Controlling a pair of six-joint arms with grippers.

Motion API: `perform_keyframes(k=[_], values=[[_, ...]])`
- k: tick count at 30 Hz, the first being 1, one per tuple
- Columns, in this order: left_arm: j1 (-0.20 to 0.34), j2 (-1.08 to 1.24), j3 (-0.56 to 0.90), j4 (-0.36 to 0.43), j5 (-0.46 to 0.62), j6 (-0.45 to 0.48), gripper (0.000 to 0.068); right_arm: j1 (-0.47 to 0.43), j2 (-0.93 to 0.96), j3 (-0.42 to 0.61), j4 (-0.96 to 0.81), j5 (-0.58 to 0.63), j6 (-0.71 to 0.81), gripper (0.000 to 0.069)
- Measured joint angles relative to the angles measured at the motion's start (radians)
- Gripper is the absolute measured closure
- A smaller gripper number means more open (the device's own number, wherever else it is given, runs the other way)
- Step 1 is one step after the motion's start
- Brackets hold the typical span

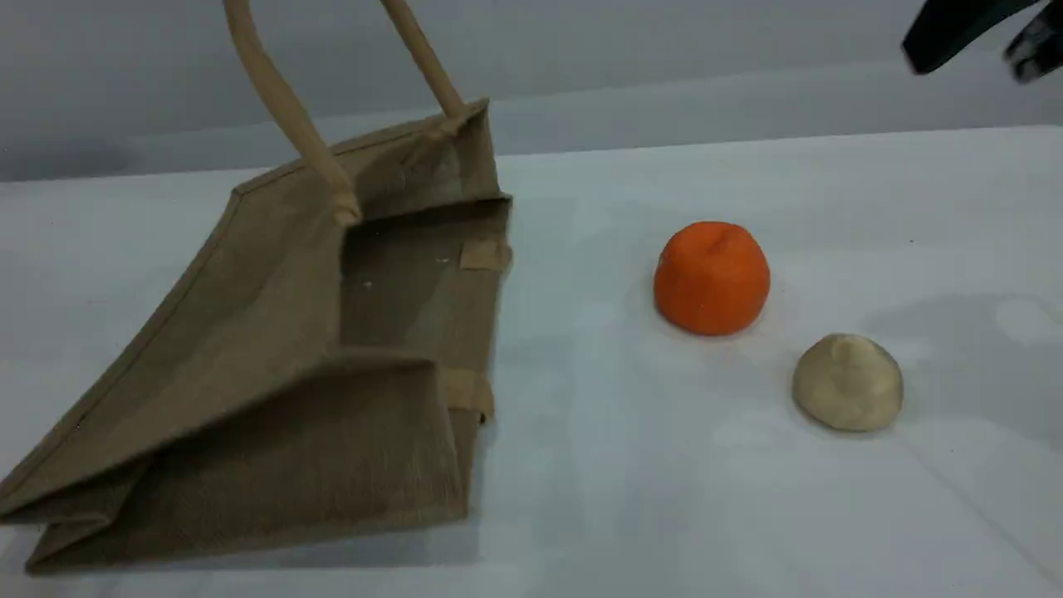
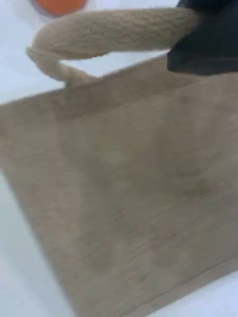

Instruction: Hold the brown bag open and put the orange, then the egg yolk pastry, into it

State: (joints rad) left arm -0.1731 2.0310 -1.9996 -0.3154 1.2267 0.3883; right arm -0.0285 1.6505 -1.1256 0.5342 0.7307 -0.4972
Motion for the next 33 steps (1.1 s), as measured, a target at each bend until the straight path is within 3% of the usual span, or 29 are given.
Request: perform_keyframes(k=[4,9,16,26,33], values=[[0.000,-0.001,-0.068,-0.030,0.000,0.036,0.0594,0.000,0.022,0.000,0.095,0.001,-0.120,0.0120],[0.000,-0.005,-0.119,-0.132,-0.005,0.159,0.0594,0.013,0.043,0.000,0.146,-0.002,-0.228,0.0120],[0.000,-0.011,-0.119,-0.257,-0.005,0.338,0.0594,0.106,0.098,0.000,0.160,-0.106,-0.293,0.0120],[0.000,-0.011,-0.119,-0.261,-0.005,0.371,0.0594,0.189,0.275,0.000,0.161,-0.298,-0.297,0.0120],[0.000,-0.011,-0.119,-0.261,-0.005,0.367,0.0594,0.189,0.386,-0.046,0.185,-0.330,-0.296,0.0120]])
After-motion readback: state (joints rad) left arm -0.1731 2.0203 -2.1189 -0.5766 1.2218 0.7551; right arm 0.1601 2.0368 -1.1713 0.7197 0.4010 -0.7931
